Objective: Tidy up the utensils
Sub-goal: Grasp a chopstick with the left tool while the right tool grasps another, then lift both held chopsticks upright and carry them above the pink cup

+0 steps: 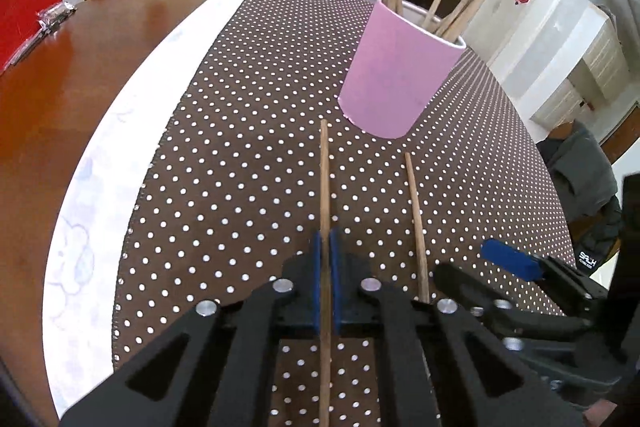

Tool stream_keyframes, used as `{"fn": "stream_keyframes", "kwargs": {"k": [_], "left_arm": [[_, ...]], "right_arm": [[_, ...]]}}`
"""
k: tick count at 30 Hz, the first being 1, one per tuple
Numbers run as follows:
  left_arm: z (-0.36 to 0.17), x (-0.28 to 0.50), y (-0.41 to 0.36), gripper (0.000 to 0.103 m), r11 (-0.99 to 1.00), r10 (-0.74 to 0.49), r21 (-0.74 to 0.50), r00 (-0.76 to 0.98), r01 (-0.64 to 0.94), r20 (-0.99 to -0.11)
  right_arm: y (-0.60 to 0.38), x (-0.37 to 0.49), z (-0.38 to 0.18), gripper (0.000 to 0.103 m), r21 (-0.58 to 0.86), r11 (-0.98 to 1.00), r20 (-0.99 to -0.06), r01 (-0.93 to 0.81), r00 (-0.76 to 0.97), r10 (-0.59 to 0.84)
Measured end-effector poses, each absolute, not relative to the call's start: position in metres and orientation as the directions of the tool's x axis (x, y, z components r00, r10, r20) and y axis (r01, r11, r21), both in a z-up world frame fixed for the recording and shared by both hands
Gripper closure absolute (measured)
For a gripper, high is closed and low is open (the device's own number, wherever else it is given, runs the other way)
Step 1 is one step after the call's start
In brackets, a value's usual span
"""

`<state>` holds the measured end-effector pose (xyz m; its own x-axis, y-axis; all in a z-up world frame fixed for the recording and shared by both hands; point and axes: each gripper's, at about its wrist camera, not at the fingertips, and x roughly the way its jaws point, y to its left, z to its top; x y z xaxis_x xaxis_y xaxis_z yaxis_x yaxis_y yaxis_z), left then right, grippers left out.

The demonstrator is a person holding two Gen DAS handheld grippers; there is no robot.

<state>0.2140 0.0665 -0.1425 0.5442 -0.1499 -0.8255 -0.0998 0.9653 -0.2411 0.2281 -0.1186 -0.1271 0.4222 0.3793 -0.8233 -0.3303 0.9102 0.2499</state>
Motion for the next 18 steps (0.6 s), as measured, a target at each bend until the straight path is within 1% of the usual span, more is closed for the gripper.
{"fn": "stream_keyframes", "kwargs": {"k": [5, 6, 7, 9, 11, 12, 13, 16, 18], "left_arm": [[-0.142, 0.208, 0.072, 0.098, 0.960, -0.172, -0.263, 0.547, -0.093, -0.819], [-0.142, 0.207, 0.073, 0.098, 0.960, -0.174, -0.265, 0.549, -0.089, -0.818], [-0.141, 0.205, 0.073, 0.098, 0.960, -0.177, -0.266, 0.550, -0.085, -0.816], [-0.141, 0.204, 0.075, 0.098, 0.959, -0.183, -0.272, 0.553, -0.081, -0.812], [-0.140, 0.202, 0.076, 0.098, 0.957, -0.187, -0.277, 0.558, -0.080, -0.809], [-0.140, 0.202, 0.077, 0.098, 0.957, -0.189, -0.280, 0.559, -0.080, -0.807], [-0.138, 0.201, 0.077, 0.098, 0.956, -0.193, -0.284, 0.563, -0.078, -0.804], [-0.135, 0.197, 0.076, 0.098, 0.956, -0.196, -0.284, 0.572, -0.068, -0.796], [-0.132, 0.195, 0.074, 0.098, 0.957, -0.198, -0.285, 0.578, -0.062, -0.792]], "right_arm": [[-0.092, 0.233, -0.139, 0.032, 0.154, 0.926, -0.873, -0.345, 0.392, 0.291], [-0.088, 0.235, -0.141, 0.039, 0.129, 0.930, -0.879, -0.345, 0.394, 0.268], [-0.084, 0.235, -0.141, 0.054, 0.081, 0.934, -0.880, -0.347, 0.415, 0.230], [-0.078, 0.237, -0.139, 0.071, 0.024, 0.938, -0.883, -0.346, 0.433, 0.182], [-0.075, 0.240, -0.138, 0.079, 0.021, 0.932, -0.889, -0.362, 0.420, 0.183], [-0.076, 0.241, -0.137, 0.086, 0.021, 0.929, -0.891, -0.370, 0.415, 0.186], [-0.079, 0.241, -0.138, 0.090, 0.027, 0.928, -0.892, -0.372, 0.411, 0.191], [-0.094, 0.248, -0.137, 0.095, 0.088, 0.929, -0.891, -0.361, 0.388, 0.235], [-0.107, 0.251, -0.138, 0.096, 0.131, 0.927, -0.885, -0.350, 0.379, 0.269]]}}
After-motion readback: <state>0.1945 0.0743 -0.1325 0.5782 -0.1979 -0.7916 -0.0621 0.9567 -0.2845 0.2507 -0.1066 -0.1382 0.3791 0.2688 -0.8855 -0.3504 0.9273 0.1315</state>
